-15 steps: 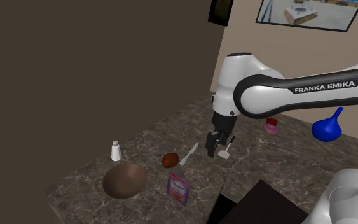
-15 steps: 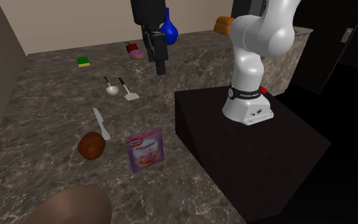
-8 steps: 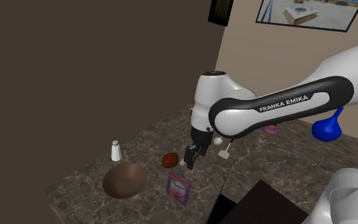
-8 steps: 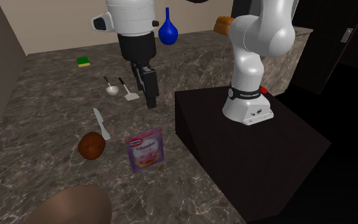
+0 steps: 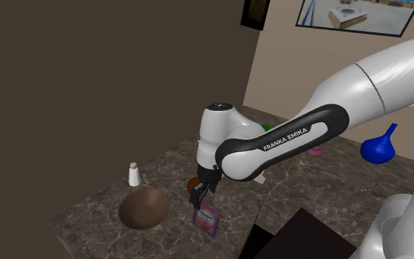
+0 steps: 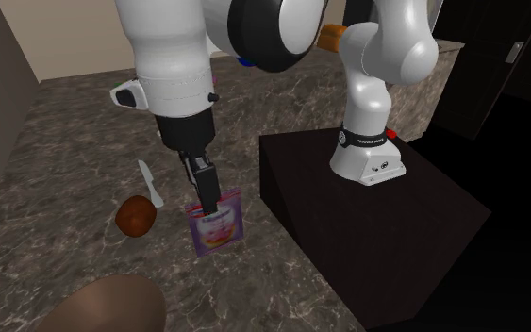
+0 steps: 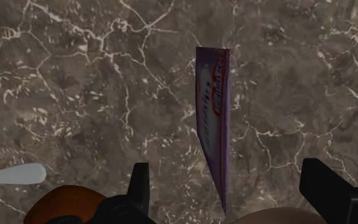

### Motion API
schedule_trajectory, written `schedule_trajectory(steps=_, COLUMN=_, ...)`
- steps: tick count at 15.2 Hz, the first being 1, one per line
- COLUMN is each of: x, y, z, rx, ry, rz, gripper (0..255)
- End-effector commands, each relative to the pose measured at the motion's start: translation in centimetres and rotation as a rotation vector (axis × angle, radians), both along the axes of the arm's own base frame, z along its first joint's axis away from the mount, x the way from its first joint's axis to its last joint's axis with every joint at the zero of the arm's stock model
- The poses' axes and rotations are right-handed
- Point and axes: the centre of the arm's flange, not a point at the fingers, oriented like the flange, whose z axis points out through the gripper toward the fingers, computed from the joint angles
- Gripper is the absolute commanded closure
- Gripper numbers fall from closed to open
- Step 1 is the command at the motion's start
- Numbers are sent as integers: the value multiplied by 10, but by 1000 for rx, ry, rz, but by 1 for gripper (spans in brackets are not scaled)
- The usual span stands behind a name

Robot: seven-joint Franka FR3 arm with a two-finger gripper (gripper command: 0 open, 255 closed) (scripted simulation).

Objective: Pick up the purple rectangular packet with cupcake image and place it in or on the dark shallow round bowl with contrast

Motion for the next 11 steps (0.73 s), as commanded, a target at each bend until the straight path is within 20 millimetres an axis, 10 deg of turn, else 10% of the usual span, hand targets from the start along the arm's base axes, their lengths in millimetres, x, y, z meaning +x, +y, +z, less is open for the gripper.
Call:
schedule_trajectory(steps=1, x=1, y=4, z=-13, rx=1, ry=-1, rz=2, gripper=0)
schedule_trajectory(steps=11, x=1, y=4, z=-37, rx=1, ry=-1, rz=2, gripper=0)
